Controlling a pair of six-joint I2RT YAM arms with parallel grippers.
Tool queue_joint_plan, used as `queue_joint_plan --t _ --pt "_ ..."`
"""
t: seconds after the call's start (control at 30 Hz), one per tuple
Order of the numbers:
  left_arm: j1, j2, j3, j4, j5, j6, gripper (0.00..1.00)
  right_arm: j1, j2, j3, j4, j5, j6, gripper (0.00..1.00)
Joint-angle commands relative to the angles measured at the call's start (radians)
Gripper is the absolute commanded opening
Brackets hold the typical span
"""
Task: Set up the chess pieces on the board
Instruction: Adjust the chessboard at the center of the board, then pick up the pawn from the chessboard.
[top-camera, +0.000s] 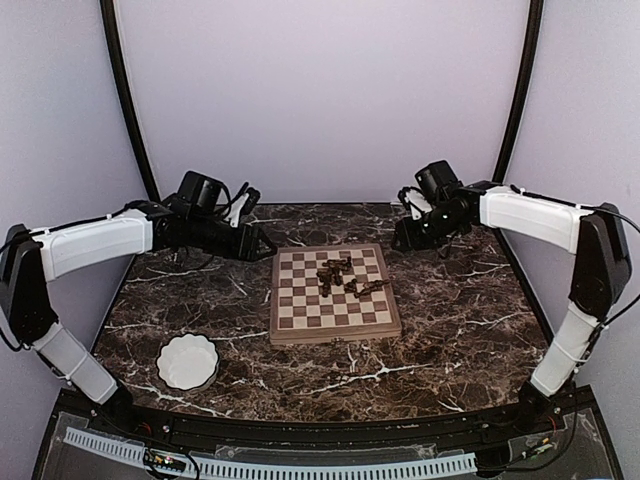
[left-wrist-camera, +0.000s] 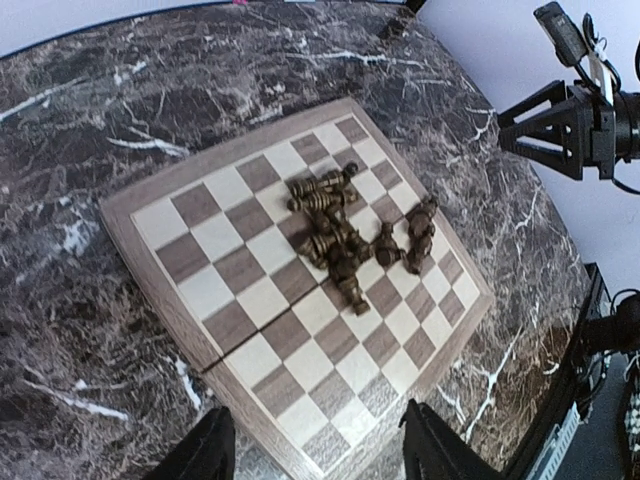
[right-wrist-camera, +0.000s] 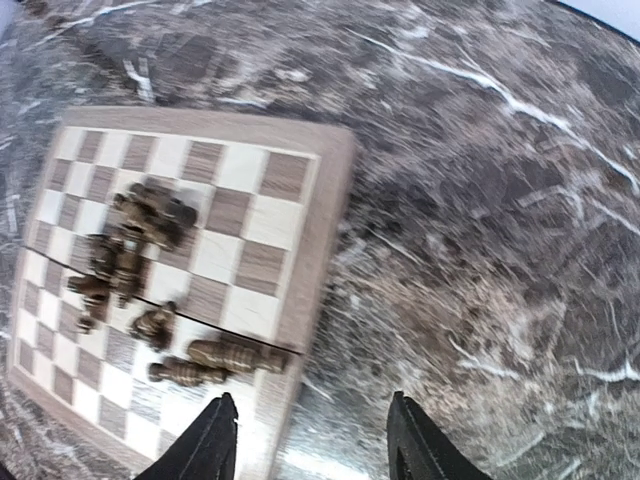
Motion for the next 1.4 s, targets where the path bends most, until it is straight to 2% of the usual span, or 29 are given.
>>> queue_joint_plan --t 0.0,0.13,0.33,0.63,0.83,0.97,1.1,1.37 --pt "-0.004 0.071 0.143 -0.002 -0.079 -0.02 0.58 0.011 0.071 0.087 -0.006 -0.128 0.002 0.52" --pt "-0.005 0.211 0.28 -0.11 -0.063 -0.05 0.54 0.017 0.141 0.169 -0.02 -0.172 0.007 0.51" --pt "-0.007 0.262 0.319 -0.095 -0.029 -0.105 0.52 0.021 0.232 0.231 -0.123 -0.13 -0.002 0.41" --pt "-0.012 0.271 0.309 -0.096 0.034 -0.084 0.53 0.023 0.235 0.191 -0.097 -0.174 0.001 0.38" --pt "-0.017 0.263 0.299 -0.107 0.043 -0.096 0.53 0.072 0.375 0.402 -0.145 -0.127 0.007 0.39" --pt "-0.018 0.249 0.296 -0.134 0.036 -0.094 0.53 0.079 0.439 0.488 -0.156 -0.125 0.039 0.39" --pt "-0.019 0.229 0.275 -0.141 0.036 -0.097 0.53 0.081 0.481 0.536 -0.158 -0.149 0.041 0.35" --pt "-0.019 0.205 0.243 -0.147 0.041 -0.092 0.53 0.089 0.543 0.596 -0.155 -0.177 0.059 0.35"
